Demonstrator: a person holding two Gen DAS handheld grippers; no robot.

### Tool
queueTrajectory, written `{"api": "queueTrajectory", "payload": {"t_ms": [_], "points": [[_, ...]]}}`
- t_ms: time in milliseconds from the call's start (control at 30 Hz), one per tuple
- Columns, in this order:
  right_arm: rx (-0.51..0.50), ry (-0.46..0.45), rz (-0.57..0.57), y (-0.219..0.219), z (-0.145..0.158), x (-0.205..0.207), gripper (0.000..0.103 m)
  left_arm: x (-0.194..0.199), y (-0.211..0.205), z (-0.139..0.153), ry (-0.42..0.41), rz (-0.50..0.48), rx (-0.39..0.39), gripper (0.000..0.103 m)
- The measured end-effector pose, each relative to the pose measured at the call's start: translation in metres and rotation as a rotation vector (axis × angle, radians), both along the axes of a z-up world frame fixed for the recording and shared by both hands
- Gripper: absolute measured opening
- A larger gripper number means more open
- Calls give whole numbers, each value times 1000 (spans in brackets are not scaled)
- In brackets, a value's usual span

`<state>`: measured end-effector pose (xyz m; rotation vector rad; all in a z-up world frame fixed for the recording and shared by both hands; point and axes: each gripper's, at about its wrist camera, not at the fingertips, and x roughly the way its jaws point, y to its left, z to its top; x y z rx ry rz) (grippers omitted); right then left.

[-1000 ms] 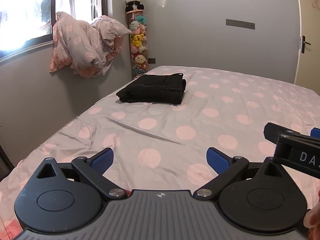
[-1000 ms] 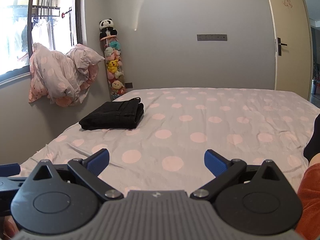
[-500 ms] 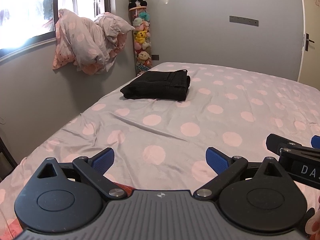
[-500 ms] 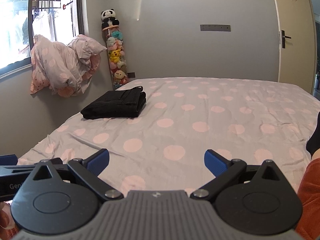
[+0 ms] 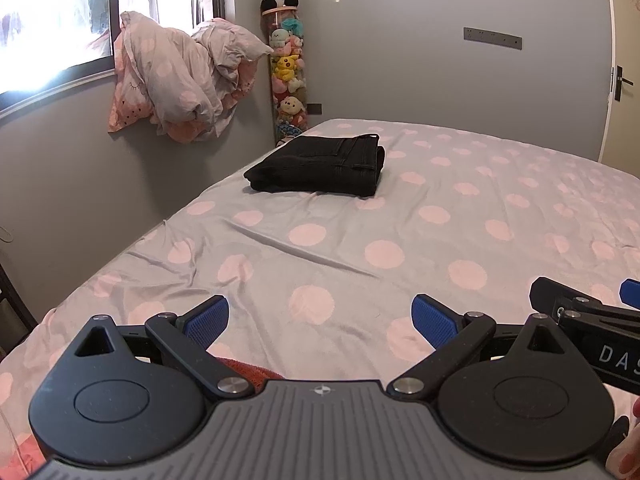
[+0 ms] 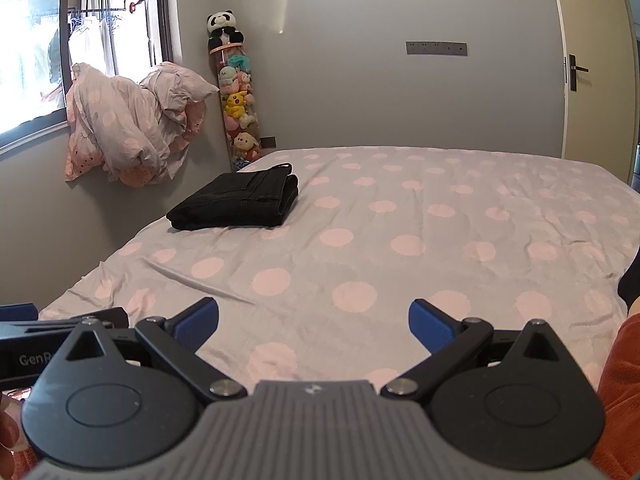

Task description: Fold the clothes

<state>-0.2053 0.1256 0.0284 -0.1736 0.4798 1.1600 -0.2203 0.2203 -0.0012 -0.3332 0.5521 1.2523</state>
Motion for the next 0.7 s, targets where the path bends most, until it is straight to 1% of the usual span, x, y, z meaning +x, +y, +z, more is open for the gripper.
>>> {"api": "queueTrajectory", "payload": {"t_ms": [167,267,367,467,600,700], "points": [[4,3,1,-1,0,-1,102,1,0,0,0,5,-2,103],[9,11,2,-3,0,0,102,2,-2,0,1,4,13,103],[12,17,2,-4,0,1,102,2,-2,0,4,-3,19,103],[16,21,2,-5,0,1,102,-1,1,-1,-16,-11,8,103],[15,18,5,-3,1,-1,102,-2,2,-1,-7,-25,21,103],[12,19,8,-2,1,-3,102,-4,5,-2,-24,-34,-2,103]]}}
